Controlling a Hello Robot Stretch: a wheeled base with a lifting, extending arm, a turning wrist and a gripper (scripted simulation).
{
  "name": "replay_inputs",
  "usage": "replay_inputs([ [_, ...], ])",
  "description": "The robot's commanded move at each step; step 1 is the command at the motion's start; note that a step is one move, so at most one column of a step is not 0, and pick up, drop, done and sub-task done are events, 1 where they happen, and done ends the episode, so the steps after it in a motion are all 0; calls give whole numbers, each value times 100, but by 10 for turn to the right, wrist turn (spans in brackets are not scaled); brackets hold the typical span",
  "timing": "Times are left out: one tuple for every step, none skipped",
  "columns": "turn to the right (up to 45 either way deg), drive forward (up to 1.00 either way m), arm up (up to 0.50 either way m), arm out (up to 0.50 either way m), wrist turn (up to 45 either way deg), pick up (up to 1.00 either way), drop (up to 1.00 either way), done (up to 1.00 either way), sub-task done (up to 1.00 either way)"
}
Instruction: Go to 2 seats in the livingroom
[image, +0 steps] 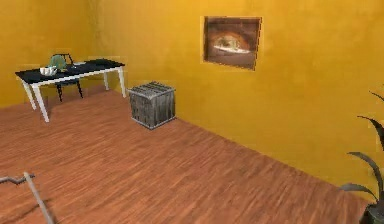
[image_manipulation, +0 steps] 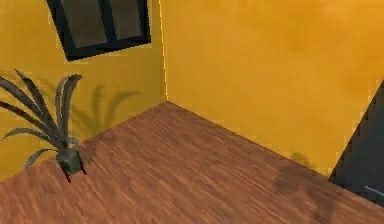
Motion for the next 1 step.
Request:
replay_inputs([
  [330,0,0,0,0,0,0,0,0],
])
